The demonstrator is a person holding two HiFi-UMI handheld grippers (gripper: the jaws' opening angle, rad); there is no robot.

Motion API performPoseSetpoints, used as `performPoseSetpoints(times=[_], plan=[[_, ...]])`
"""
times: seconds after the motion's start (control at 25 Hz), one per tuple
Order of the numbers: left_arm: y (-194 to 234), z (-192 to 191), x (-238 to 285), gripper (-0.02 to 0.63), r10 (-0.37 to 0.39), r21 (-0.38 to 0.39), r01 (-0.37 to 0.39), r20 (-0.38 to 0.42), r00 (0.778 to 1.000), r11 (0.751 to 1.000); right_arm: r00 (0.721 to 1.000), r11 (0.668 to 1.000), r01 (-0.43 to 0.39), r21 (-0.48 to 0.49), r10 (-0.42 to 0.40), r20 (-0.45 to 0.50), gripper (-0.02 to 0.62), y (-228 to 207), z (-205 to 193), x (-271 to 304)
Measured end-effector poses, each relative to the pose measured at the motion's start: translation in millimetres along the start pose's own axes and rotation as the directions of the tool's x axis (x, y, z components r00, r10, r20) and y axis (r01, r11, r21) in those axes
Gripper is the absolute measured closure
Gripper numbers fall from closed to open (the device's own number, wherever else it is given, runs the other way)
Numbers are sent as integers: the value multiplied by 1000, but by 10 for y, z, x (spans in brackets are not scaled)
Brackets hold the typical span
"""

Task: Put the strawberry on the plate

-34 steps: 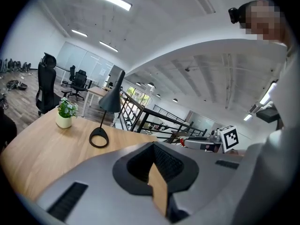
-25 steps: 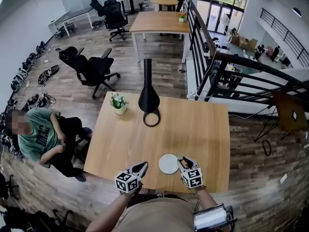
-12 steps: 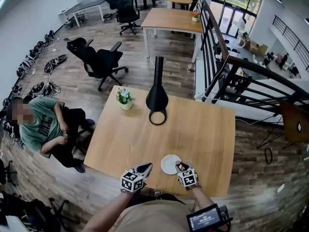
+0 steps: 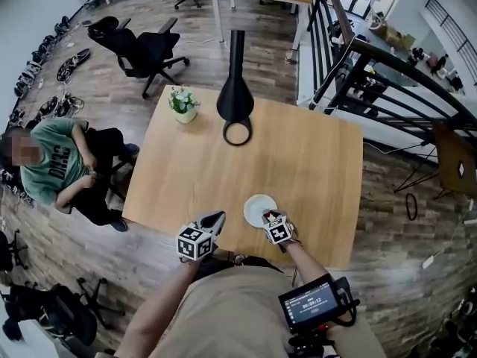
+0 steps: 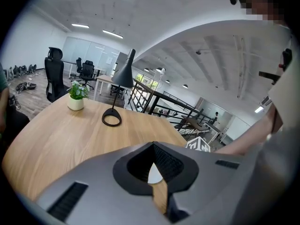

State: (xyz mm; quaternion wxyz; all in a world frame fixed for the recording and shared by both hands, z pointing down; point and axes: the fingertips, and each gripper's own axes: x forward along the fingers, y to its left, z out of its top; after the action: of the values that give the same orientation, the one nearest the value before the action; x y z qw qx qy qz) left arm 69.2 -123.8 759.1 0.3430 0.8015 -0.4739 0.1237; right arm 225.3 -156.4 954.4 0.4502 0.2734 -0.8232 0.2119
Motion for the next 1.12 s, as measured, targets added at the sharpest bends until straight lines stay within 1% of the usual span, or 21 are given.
performPoseSetpoints(times=[0.12, 0.28, 0.44, 0.56, 0.68, 0.8, 0.88, 0.92, 1.04, 1.12], plan=[[-12, -71, 43, 603, 1, -9, -1, -15, 1000, 1000, 1000, 1000, -6, -6, 5, -24, 462, 3, -66, 123], [-51, -171, -32, 603, -3, -8, 2, -40, 999, 1000, 999, 999, -9, 41, 11, -44, 462, 88, -175, 246], [30, -77, -122, 603, 11, 8, -10, -30, 999, 1000, 998, 999, 31, 39, -30, -48, 462, 0, -68, 400], [60, -103, -166, 603, 23, 1, -23, -32, 999, 1000, 997, 998, 28, 57, -24, -66, 462, 16, -125, 434], [134, -7, -174, 603, 34, 11, -33, -18, 999, 999, 998, 997, 31, 75, -27, -56, 460, -28, -19, 483], [160, 53, -141, 603, 28, 18, -28, -17, 999, 999, 999, 996, 33, 82, -30, -38, 460, -45, 46, 530], [148, 70, -111, 603, 20, 17, -20, -20, 1000, 1000, 998, 996, 26, 83, -21, -52, 459, -35, -28, 560], [135, 77, -100, 603, 16, 17, -16, -20, 1000, 1000, 999, 996, 18, 82, -14, -42, 459, -29, -32, 562], [99, 108, -92, 603, 4, 21, -4, -17, 1000, 1000, 1000, 995, -14, 99, 11, 25, 383, -11, 16, 510], [91, 129, -111, 603, -2, 22, 2, -12, 1000, 1000, 997, 993, -12, 119, 2, 81, 370, -32, 65, 378]])
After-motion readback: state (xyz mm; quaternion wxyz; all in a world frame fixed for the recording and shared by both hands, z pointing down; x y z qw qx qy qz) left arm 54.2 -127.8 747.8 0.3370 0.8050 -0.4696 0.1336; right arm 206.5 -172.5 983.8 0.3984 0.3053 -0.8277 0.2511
